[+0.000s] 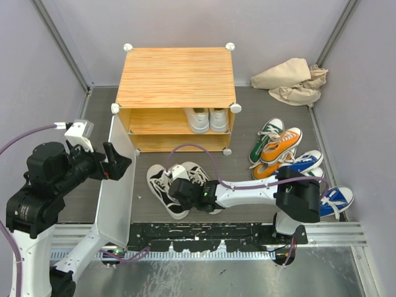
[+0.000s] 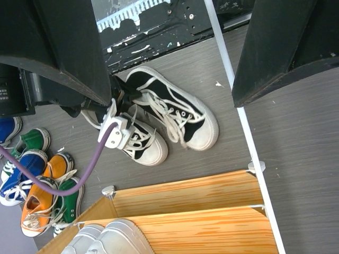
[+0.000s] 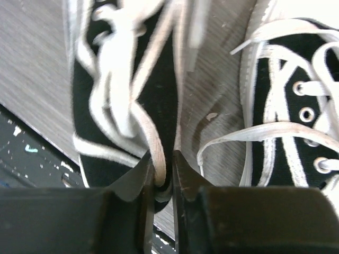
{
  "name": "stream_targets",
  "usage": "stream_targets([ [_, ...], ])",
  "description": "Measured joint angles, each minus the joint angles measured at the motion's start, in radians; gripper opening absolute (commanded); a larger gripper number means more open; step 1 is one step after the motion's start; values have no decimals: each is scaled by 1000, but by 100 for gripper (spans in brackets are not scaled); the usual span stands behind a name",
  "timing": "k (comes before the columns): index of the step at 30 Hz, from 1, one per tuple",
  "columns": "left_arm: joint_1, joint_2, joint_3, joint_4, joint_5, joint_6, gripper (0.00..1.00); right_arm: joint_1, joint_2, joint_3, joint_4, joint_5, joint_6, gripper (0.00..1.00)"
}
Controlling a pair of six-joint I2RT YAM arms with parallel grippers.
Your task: Place and organize the shoes in the shoe cabinet
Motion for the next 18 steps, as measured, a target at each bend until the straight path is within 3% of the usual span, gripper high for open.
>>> stream_targets([
  [3,0,-15,6,-13,-6,2,98,-4,3,0,2,34,16,1],
  [8,0,-32,39,-19,-5,2,98,0,-4,36,-76,74,25,1],
  [18,0,-69,75,-19,-1,2,98,0,-94,306,-296,201,69,1],
])
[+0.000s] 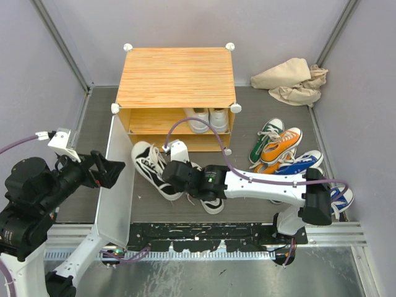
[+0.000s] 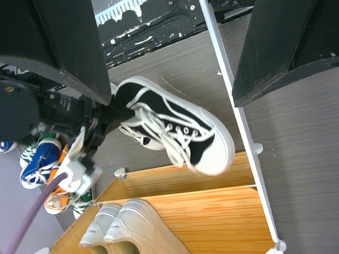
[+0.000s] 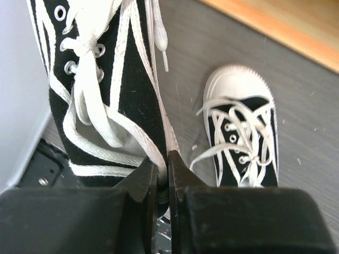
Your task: Place and organize the shoes in the shoe cabinet
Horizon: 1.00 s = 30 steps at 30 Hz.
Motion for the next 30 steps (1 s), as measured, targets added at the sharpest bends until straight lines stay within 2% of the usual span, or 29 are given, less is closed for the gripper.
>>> stream_targets([
  [10,0,-10,36,0,20,0,98,-36,78,293,-71,189,36,1],
  [20,-8,-31,40,0,51,-2,98,-217,308,489,-19,184,27,1],
  [28,-30,-33,40,0,53,-3,98,-267,436,606,11,167,51,1],
  [29,-32,-33,40,0,53,-3,98,-269,447,621,13,163,58,3],
  [30,-35,-33,40,0,53,-3,98,-270,457,632,17,161,63,9],
])
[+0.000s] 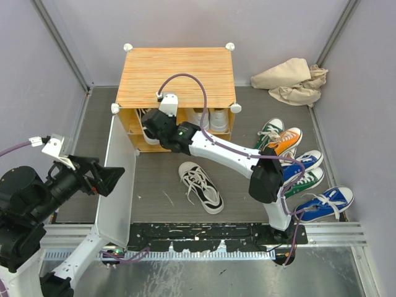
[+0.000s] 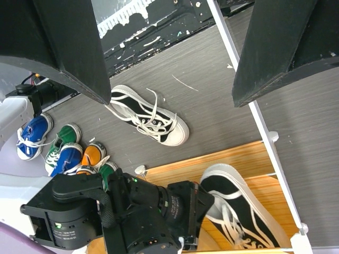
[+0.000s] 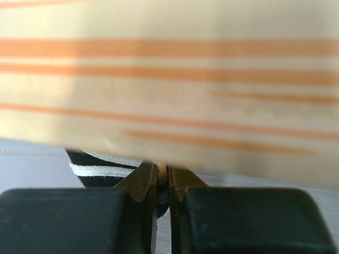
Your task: Place and organize the shoes in the shoe cabinet
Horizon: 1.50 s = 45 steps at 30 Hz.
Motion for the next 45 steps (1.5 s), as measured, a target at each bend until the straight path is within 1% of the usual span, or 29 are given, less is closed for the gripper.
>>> stream_targets([
  [1,-2,0,0,0,0,0,98,-1,13,16,4,0,7,14],
  [6,-7,0,0,0,0,-1,98,-5,41,39,48,16,50,25],
  [10,-12,0,0,0,0,-1,98,-7,50,37,107,19,72,43],
  [16,-14,0,0,-1,-1,0,98,-6,54,10,224,-10,56,62],
  [17,-14,0,0,-1,-1,0,98,-6,53,0,244,-13,45,64],
  [23,-15,0,0,-6,-5,3,98,-1,26,-80,315,-49,-38,70],
  [26,-18,0,0,-11,-12,5,98,5,-9,-120,308,-82,-92,81],
  [29,-19,0,0,-14,-19,7,98,14,-45,-135,294,-114,-157,85],
  [34,-19,0,-1,-15,-33,8,98,29,-95,-154,282,-161,-265,86],
  [39,-19,0,-8,-16,-47,11,98,33,-96,-172,272,-187,-318,86],
  [45,-19,3,-27,-16,-57,11,98,33,-85,-239,279,-198,-351,87],
])
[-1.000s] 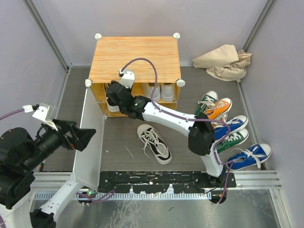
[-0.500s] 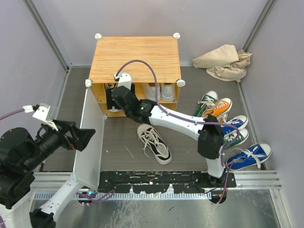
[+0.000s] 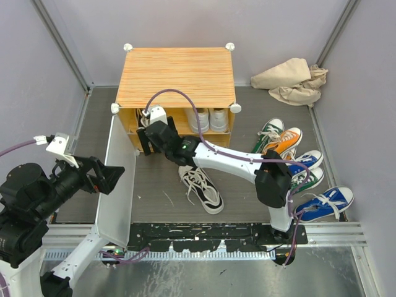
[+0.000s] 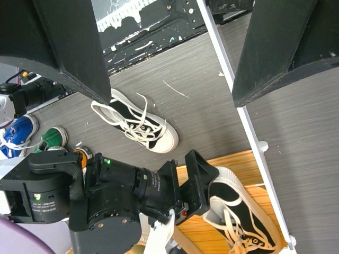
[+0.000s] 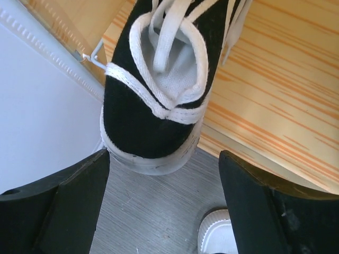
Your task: Place and organize the shoes in the shoe cabinet
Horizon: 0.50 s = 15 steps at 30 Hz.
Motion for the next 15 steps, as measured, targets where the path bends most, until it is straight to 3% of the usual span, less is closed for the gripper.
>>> stream_targets([
  [4,0,1,-1,0,-5,1,98,0,19,-10,23,-6,-11,85],
  [8,0,1,-2,0,-8,10,98,2,48,-6,39,-6,-24,73],
  [15,0,1,-3,0,-18,18,98,6,76,15,73,24,-23,62],
])
